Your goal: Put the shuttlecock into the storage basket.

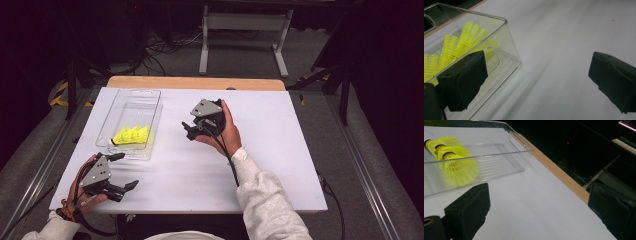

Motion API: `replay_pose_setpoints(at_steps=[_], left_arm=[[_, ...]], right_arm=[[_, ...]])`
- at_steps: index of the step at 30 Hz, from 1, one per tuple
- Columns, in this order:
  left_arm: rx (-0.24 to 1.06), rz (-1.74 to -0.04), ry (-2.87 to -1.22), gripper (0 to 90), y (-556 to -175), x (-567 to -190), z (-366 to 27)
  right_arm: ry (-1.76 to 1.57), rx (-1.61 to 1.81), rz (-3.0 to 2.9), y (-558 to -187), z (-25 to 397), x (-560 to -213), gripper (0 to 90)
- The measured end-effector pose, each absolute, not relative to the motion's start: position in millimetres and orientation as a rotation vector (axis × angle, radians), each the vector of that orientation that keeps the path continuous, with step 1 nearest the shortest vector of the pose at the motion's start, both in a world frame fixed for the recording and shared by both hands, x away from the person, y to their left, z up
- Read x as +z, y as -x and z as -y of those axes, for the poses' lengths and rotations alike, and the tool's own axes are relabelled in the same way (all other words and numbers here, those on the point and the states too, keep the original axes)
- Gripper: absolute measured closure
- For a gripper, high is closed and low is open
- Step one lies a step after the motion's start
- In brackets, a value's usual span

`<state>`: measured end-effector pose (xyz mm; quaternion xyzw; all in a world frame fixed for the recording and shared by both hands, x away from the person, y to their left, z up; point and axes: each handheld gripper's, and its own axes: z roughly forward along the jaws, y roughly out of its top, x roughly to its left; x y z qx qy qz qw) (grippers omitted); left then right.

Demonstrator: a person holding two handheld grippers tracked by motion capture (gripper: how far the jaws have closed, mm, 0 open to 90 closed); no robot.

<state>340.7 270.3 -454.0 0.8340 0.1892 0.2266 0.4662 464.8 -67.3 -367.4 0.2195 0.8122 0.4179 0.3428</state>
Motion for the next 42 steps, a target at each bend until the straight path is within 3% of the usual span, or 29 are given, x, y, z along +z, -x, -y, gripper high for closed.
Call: replay_pose_setpoints(at_steps=[42], left_arm=[[0.557,-0.461,-2.052,3.0,-341,-454,-269]], right_arm=[[-0.638,1.062,-2.051,-450,124,-365,4.6]])
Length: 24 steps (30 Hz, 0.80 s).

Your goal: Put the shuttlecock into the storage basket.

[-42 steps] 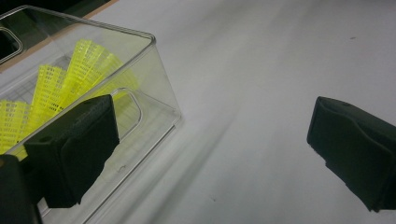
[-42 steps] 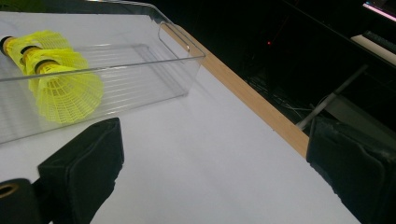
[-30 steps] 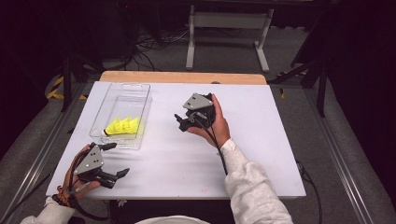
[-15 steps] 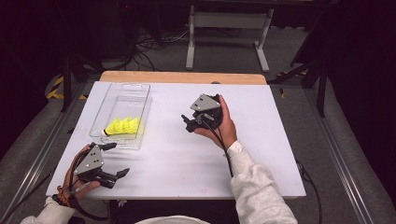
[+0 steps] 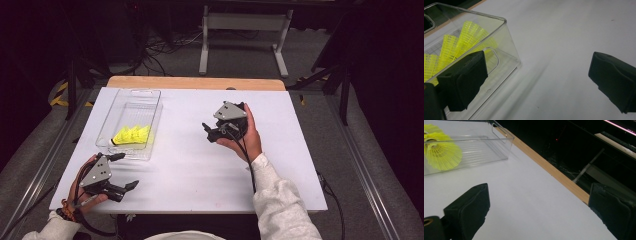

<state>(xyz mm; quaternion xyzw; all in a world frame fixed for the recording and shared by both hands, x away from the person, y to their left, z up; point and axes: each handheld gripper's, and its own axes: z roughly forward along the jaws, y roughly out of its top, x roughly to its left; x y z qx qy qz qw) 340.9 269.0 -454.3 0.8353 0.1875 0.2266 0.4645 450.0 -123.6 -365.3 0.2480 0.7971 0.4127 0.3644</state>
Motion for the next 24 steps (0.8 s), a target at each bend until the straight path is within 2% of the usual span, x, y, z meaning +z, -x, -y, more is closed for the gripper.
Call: replay_pose_setpoints(at_steps=[24], left_arm=[[0.558,-0.462,-2.053,3.0,-341,-454,-269]], right_arm=[[-0.647,1.044,-2.034,-438,144,-368,4.7]])
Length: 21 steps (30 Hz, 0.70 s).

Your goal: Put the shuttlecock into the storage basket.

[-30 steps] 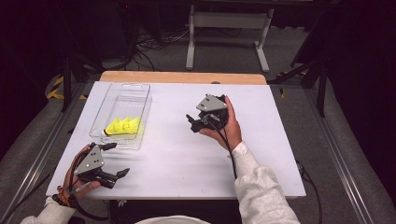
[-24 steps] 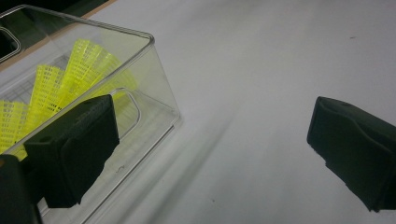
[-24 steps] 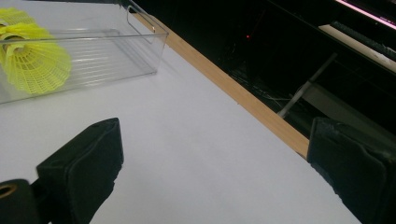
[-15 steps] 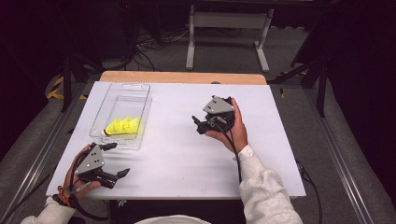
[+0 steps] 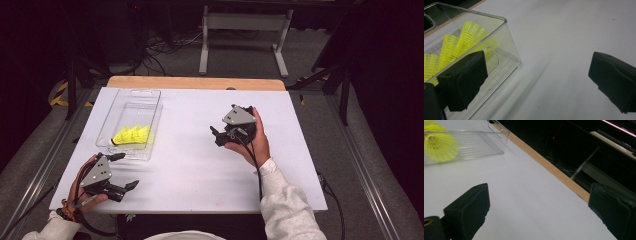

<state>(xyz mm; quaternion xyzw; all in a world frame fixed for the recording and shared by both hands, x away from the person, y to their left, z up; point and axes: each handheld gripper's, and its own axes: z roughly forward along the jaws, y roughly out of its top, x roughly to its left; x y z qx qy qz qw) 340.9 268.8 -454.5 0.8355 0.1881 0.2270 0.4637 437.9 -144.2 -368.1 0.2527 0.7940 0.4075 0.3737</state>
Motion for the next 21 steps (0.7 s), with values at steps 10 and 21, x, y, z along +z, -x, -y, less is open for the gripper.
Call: replay_pose_setpoints(at_steps=[10,21], left_arm=[[0.561,-0.460,-2.053,3.0,-341,-455,-269],[0.562,-0.462,-2.052,2.9,-341,-455,-269]], right_arm=[[-0.657,1.031,-2.033,-433,153,-373,4.6],[-0.662,1.013,-2.034,-426,163,-377,4.6]])
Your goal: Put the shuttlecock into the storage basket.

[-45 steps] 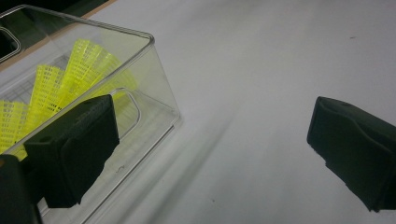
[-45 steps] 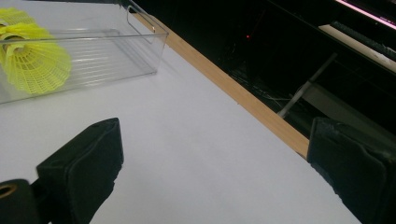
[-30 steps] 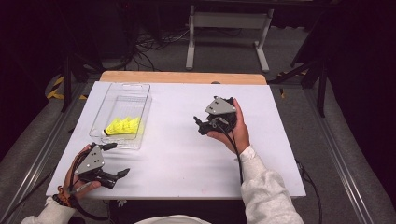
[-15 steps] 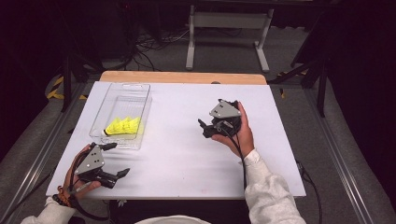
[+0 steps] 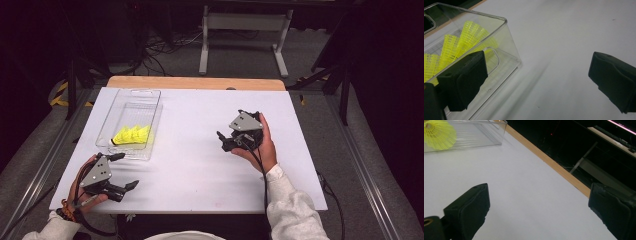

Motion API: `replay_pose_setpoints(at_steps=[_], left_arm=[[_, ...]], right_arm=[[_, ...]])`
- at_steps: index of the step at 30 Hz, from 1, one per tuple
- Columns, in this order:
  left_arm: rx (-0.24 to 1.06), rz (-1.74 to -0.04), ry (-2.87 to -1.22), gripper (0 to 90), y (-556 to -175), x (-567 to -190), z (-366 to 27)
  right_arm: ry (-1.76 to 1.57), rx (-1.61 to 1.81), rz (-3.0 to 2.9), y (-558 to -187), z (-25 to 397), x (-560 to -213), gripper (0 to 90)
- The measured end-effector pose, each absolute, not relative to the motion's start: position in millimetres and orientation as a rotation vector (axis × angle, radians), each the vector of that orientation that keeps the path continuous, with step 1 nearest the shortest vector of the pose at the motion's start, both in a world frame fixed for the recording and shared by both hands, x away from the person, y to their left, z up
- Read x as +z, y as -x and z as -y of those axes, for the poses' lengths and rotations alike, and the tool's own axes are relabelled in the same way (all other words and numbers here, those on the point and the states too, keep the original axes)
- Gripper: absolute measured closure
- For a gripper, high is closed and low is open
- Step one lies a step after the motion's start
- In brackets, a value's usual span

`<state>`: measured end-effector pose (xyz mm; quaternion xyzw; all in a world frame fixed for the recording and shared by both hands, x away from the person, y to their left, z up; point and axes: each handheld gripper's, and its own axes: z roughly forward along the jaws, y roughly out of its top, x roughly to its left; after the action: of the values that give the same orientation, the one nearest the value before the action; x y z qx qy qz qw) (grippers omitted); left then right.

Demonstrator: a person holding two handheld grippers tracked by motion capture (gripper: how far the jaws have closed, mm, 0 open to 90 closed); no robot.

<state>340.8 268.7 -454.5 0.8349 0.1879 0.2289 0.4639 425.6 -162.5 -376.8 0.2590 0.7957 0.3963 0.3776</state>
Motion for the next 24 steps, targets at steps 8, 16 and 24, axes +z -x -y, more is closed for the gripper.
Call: replay_pose_setpoints(at_steps=[8,16,24], left_arm=[[0.565,-0.462,-2.052,2.9,-341,-454,-269],[0.566,-0.462,-2.050,3.0,-340,-454,-269],[0.568,-0.466,-2.047,3.0,-340,-454,-269]], right_arm=[[-0.670,1.013,-2.030,-419,172,-379,4.6],[-0.669,1.005,-2.030,-412,179,-383,4.6],[-0.668,1.000,-2.029,-404,186,-389,4.5]])
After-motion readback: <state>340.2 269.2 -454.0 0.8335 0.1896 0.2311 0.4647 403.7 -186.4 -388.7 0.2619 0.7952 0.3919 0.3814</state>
